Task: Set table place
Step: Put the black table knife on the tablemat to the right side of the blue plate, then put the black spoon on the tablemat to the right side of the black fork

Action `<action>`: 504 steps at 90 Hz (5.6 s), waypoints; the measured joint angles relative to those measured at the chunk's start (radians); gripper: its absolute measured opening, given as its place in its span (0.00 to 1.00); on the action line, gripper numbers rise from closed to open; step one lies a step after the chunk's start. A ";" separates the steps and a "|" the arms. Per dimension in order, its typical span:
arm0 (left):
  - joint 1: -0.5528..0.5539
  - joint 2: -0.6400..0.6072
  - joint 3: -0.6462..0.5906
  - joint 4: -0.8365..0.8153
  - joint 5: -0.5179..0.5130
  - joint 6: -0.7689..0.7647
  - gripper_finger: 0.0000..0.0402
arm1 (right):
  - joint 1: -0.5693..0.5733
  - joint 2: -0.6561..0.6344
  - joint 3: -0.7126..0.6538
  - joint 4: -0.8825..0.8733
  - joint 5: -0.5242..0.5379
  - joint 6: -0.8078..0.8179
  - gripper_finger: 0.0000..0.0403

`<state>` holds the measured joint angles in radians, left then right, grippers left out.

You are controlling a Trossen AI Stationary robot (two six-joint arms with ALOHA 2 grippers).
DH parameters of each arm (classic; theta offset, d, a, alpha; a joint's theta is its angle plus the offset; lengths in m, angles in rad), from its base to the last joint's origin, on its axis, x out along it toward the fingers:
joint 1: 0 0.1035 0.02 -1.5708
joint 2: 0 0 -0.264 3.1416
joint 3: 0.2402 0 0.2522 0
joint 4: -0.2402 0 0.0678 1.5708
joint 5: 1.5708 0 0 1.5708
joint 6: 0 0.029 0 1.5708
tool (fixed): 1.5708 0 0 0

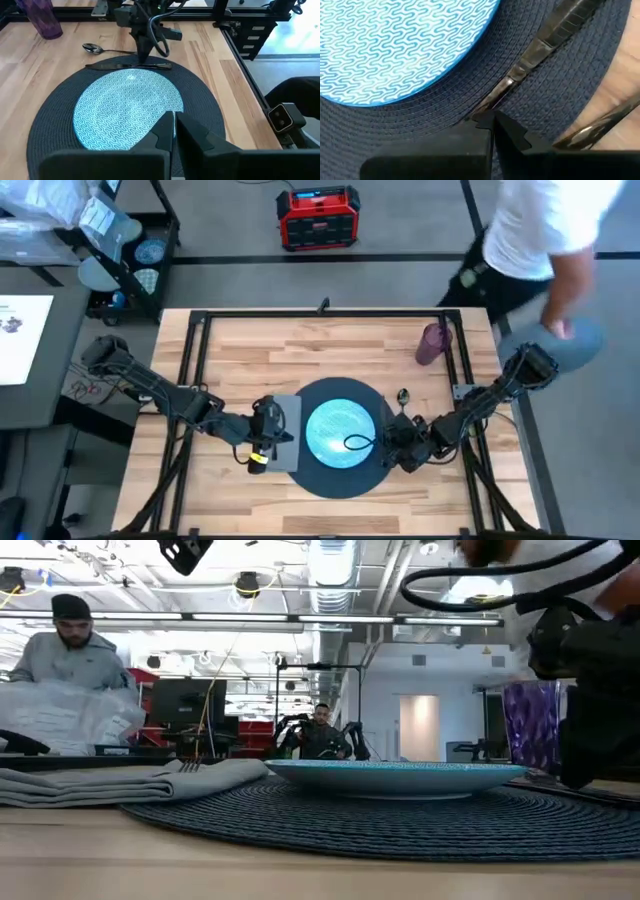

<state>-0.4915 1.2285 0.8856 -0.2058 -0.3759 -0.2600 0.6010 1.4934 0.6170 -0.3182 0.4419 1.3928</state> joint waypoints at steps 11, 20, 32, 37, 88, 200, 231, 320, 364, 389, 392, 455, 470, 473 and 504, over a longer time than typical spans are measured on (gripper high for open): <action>0.000 0.000 0.000 0.000 0.000 0.000 0.00 | -0.023 0.001 0.000 0.032 -0.003 -0.039 0.00; 0.000 0.000 0.000 -0.014 0.000 -0.012 0.00 | -0.028 0.001 0.000 0.005 0.001 -0.031 0.00; 0.000 0.000 0.000 -0.029 0.000 -0.024 0.00 | -0.003 0.001 0.000 -0.029 0.000 0.013 0.00; 0.000 0.000 0.000 -0.030 0.000 -0.024 0.00 | 0.005 0.001 0.000 -0.038 0.000 0.026 0.00; 0.000 0.000 0.000 -0.031 0.000 -0.032 0.00 | -0.009 0.001 0.000 -0.029 -0.025 0.000 0.00; 0.000 0.000 0.000 -0.046 0.000 -0.050 0.00 | -0.175 -0.044 0.000 -0.380 0.029 0.196 0.27; 0.000 0.000 0.000 -0.049 0.000 -0.054 0.00 | -0.226 -0.035 -0.034 -0.340 -0.009 0.176 0.20; 0.000 0.000 0.000 -0.051 0.000 -0.066 0.00 | -0.107 -0.171 -0.084 -0.162 0.105 0.291 0.00; 0.000 0.000 0.000 -0.051 0.000 -0.066 0.00 | -0.037 -0.010 -0.056 -0.046 0.189 0.455 0.00; 0.000 0.000 0.000 -0.051 0.000 -0.075 0.00 | -0.006 0.000 0.012 -0.231 0.191 0.534 0.00; 0.000 0.000 0.000 -0.051 0.000 -0.075 0.00 | -0.004 0.000 0.018 -0.235 0.192 0.534 0.00; 0.000 0.000 0.000 -0.051 0.000 -0.104 0.00 | 0.007 0.001 -0.006 -0.176 0.188 0.558 0.00; 0.000 0.000 0.000 -0.051 0.000 -0.107 0.00 | 0.023 0.001 -0.013 -0.170 0.204 0.571 0.00; 0.000 0.000 0.000 -0.051 0.000 -0.107 0.00 | 0.024 0.001 -0.013 -0.166 0.210 0.571 0.00; 0.000 0.000 0.000 -0.050 0.000 -0.119 0.00 | 0.022 0.001 -0.013 -0.145 0.213 0.525 0.00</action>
<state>-0.4915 1.2285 0.8852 -0.2558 -0.3758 -0.3787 0.6228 1.4944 0.6044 -0.4632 0.6546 1.9181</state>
